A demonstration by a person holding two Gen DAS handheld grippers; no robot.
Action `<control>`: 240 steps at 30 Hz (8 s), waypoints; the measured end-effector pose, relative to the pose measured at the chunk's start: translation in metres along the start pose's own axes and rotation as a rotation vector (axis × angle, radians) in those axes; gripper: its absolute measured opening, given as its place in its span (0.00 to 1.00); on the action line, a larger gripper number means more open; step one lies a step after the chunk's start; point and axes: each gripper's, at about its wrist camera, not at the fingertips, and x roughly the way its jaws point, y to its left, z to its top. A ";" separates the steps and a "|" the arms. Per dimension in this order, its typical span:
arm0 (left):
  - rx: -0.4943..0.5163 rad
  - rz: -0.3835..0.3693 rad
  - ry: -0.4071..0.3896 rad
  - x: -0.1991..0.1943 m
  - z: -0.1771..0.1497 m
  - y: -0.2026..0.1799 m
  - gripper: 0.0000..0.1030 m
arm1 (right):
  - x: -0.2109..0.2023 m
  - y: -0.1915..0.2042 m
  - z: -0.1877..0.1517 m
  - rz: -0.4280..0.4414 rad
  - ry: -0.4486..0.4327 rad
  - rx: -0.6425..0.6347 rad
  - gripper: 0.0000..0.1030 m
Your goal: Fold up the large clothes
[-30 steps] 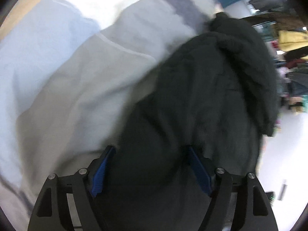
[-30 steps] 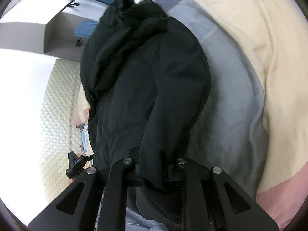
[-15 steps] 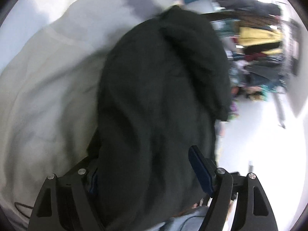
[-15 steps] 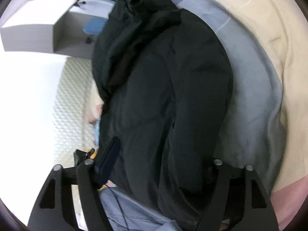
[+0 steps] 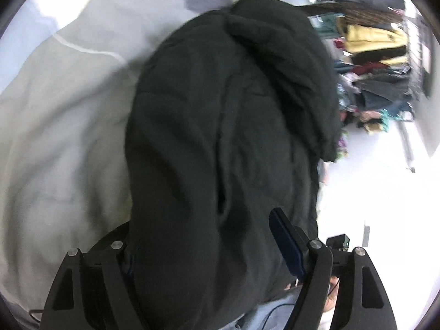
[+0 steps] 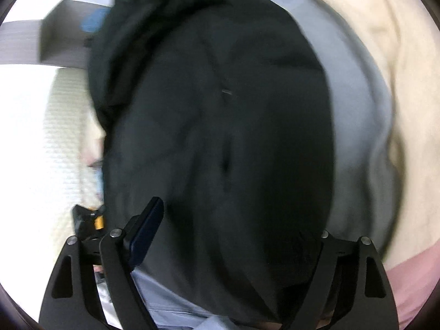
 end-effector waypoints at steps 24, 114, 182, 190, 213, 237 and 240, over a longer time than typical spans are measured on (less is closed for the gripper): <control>0.039 -0.067 -0.101 -0.047 -0.034 -0.049 0.08 | -0.104 0.066 -0.016 0.069 -0.276 -0.275 0.06; 0.267 0.327 -0.318 -0.070 0.093 -0.192 0.62 | -0.138 0.044 0.151 -0.156 -0.440 -0.018 0.49; 0.673 0.525 -0.420 0.103 0.094 -0.219 0.70 | 0.100 0.204 0.115 -0.463 -0.460 -0.676 0.88; 0.675 0.550 -0.430 0.118 0.099 -0.211 0.71 | 0.121 0.198 0.124 -0.466 -0.452 -0.680 0.92; 0.672 0.475 -0.453 0.116 0.085 -0.191 0.72 | 0.044 0.117 0.129 -0.485 -0.527 -0.515 0.94; 0.764 0.375 -0.671 -0.056 -0.066 -0.282 0.86 | -0.117 0.218 -0.007 -0.384 -0.809 -0.683 1.00; 0.786 0.373 -0.727 -0.088 -0.095 -0.305 0.89 | -0.143 0.243 -0.034 -0.367 -0.855 -0.725 1.00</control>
